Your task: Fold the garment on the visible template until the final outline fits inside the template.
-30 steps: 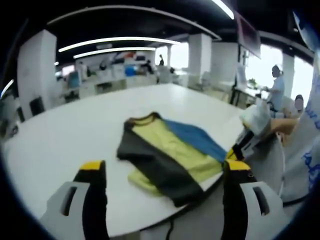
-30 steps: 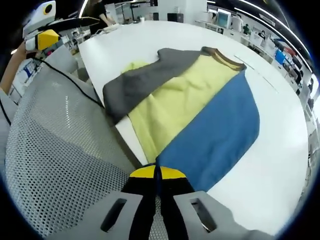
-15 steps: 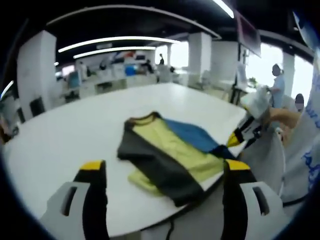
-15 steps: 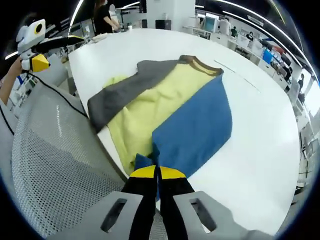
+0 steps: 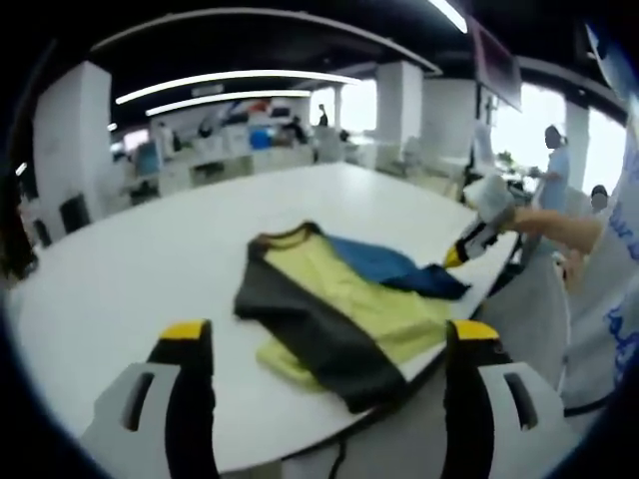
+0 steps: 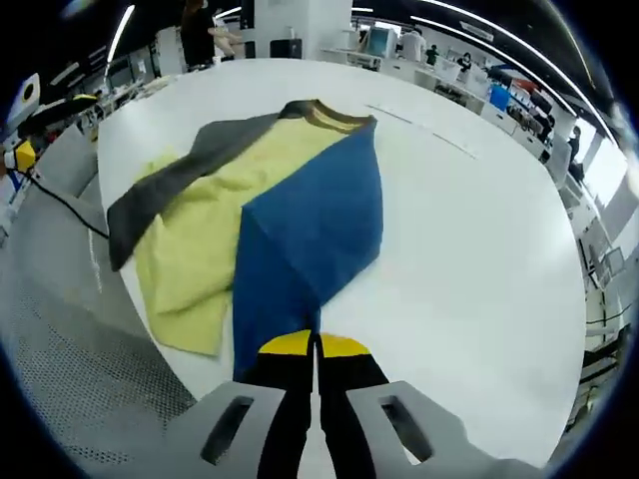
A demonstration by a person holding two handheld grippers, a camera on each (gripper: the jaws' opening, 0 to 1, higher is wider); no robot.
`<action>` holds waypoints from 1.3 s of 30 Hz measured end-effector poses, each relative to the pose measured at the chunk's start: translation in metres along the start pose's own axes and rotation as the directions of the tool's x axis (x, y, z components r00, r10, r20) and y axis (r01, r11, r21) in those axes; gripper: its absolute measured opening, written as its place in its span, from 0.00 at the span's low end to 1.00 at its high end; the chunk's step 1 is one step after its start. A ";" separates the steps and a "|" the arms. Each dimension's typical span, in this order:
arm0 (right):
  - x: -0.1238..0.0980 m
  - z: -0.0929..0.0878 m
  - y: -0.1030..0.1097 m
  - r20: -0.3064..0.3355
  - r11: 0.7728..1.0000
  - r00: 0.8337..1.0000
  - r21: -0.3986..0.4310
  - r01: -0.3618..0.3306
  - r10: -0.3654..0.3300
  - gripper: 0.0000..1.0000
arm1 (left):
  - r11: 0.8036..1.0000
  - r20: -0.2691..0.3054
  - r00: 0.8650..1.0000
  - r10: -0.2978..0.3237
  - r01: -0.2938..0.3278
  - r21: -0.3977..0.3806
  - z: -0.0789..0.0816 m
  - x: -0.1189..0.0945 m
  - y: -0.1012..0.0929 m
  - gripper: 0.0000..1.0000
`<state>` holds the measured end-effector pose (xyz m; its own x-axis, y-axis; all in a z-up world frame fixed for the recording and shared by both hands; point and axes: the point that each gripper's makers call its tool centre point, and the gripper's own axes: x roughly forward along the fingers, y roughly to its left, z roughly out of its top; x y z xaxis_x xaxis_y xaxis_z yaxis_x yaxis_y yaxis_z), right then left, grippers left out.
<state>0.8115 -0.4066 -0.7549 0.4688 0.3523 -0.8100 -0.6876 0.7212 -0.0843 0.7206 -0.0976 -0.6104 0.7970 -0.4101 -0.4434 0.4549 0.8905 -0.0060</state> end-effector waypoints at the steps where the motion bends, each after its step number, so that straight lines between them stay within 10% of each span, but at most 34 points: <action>1: -0.001 -0.001 -0.001 -0.001 1.000 1.000 -0.009 0.004 -0.004 0.01 | 1.000 0.000 1.000 0.001 -0.001 0.000 0.000 0.000 0.000 0.92; 16: -0.018 -0.016 0.012 0.016 0.998 1.000 -0.056 -0.010 0.010 0.16 | 1.000 -0.012 1.000 -0.003 0.003 0.013 0.004 0.003 -0.008 0.91; 39: -0.014 -0.021 -0.034 0.046 1.000 0.999 0.019 0.017 -0.018 0.02 | 0.999 -0.038 0.999 0.032 -0.032 0.014 0.004 0.001 -0.015 0.90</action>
<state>0.8170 -0.4485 -0.7532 0.5064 0.3662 -0.7806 -0.6688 0.7383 -0.0875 0.7160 -0.1124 -0.6074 0.7954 -0.3732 -0.4775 0.4350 0.9002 0.0211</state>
